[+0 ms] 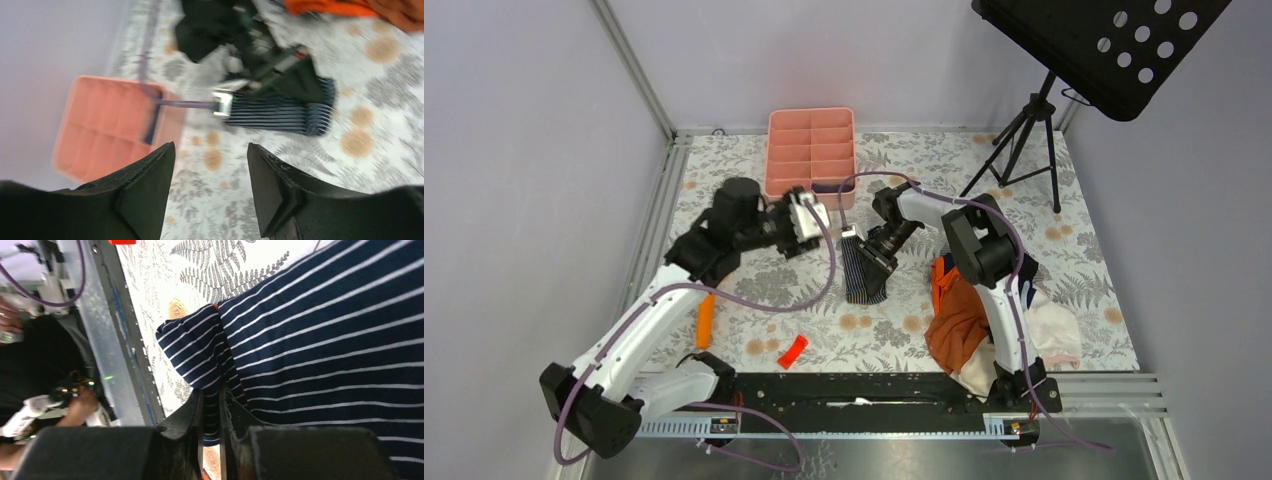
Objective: Roll the underwear
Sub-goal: Roll the underwear to the center of the board.
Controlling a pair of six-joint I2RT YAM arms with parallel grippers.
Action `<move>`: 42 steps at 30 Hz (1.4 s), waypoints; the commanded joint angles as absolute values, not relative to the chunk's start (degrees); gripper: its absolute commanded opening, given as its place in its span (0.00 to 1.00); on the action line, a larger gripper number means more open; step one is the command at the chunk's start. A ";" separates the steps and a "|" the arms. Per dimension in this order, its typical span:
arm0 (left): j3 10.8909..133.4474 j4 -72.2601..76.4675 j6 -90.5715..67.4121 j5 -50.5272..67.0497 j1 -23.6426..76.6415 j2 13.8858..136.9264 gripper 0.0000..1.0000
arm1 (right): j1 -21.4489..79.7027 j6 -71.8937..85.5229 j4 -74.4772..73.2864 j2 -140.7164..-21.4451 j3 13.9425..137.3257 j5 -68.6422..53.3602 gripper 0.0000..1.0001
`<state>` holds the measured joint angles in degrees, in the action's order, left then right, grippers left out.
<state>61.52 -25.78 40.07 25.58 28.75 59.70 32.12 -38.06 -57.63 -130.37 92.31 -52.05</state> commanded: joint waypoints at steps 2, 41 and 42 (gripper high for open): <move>55.70 -30.69 51.07 28.03 37.72 62.93 0.62 | 30.92 -37.01 -59.60 -136.33 95.48 -47.94 0.05; 57.89 -13.27 28.35 26.97 46.55 95.54 0.39 | 30.90 -34.98 -59.57 -136.38 96.26 -52.03 0.07; 58.51 -13.69 27.98 27.88 46.44 95.37 0.37 | 30.93 -35.06 -59.39 -136.26 96.02 -52.03 0.07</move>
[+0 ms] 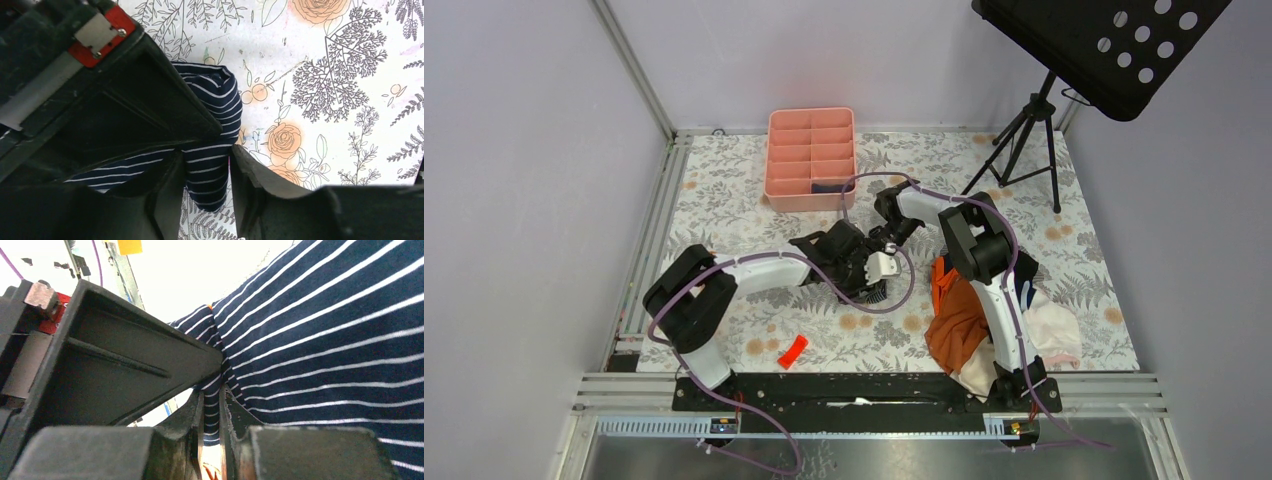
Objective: Roll the underwear
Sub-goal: Roll the underwear to the center of the board.
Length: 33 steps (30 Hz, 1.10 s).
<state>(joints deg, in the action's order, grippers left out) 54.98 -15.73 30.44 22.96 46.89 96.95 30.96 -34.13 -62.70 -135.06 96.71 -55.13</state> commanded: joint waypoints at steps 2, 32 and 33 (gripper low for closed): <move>60.11 -15.50 27.42 30.22 46.40 95.69 0.34 | 30.95 -34.91 -59.09 -136.14 95.65 -52.03 0.07; 78.15 -42.89 29.80 47.51 37.38 114.82 0.00 | 10.03 -41.91 -72.08 -116.17 115.48 -55.86 0.59; 79.56 -44.07 29.87 48.37 36.79 116.77 0.00 | 9.88 -41.93 -69.47 -113.63 112.85 -54.68 0.60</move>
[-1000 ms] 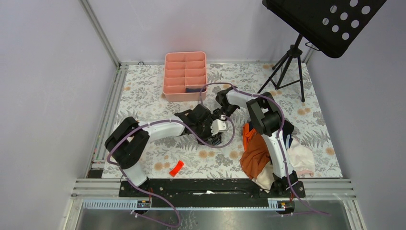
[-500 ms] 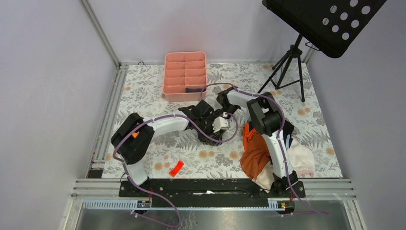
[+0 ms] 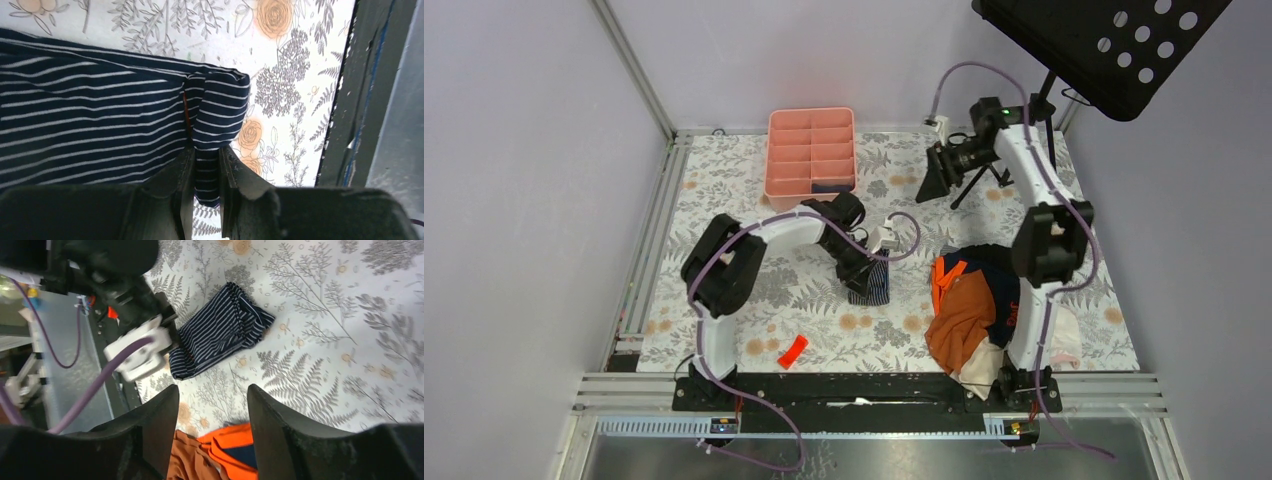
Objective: Roll the underwear
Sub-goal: Roll the underwear to the center of the board.
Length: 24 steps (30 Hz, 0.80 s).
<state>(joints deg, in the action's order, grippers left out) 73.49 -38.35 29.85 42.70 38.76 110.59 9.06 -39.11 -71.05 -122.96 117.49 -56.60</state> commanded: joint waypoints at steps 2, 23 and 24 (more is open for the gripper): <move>81.96 -45.31 29.85 49.58 35.76 119.99 0.00 | 9.67 -41.17 -62.22 -106.25 104.10 -52.83 0.62; 92.25 -47.63 28.45 48.60 32.35 134.64 0.08 | 41.86 -57.68 -8.49 -71.24 40.84 -24.50 0.52; 92.56 -47.64 27.86 47.88 32.34 135.04 0.08 | 42.95 -59.09 -7.26 -71.71 40.34 -24.38 0.52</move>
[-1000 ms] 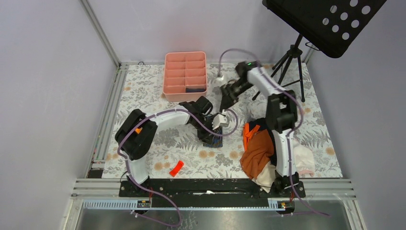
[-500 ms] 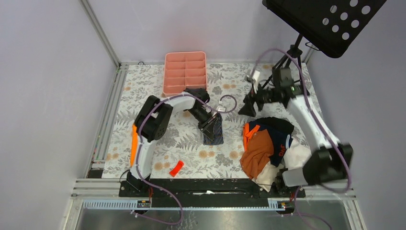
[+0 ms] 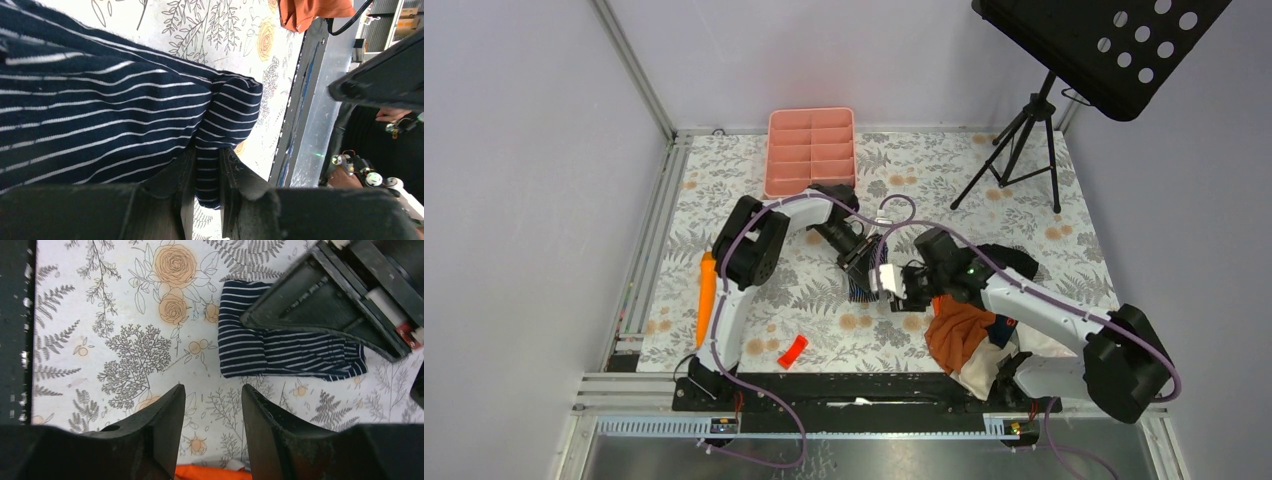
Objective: Roll the underwear
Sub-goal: Roll the underwear to the center of the board.
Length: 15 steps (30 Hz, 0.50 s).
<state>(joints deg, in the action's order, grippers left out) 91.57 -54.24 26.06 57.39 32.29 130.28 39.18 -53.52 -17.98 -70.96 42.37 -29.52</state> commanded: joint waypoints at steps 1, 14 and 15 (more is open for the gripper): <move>92.90 -47.77 27.38 47.32 32.34 135.33 0.08 | 44.05 -60.50 -6.64 -72.55 40.12 -24.09 0.52; 94.05 -48.96 27.22 47.53 32.01 136.43 0.10 | 47.04 -67.06 4.04 -85.34 38.50 -17.38 0.49; 94.30 -49.31 27.31 47.50 31.93 136.65 0.10 | 47.01 -67.62 4.91 -86.15 38.16 -16.68 0.49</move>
<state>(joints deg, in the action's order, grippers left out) 93.65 -56.16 23.62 57.65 32.08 132.09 46.57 -63.75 -1.52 -84.03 39.42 -20.14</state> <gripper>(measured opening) 0.198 0.494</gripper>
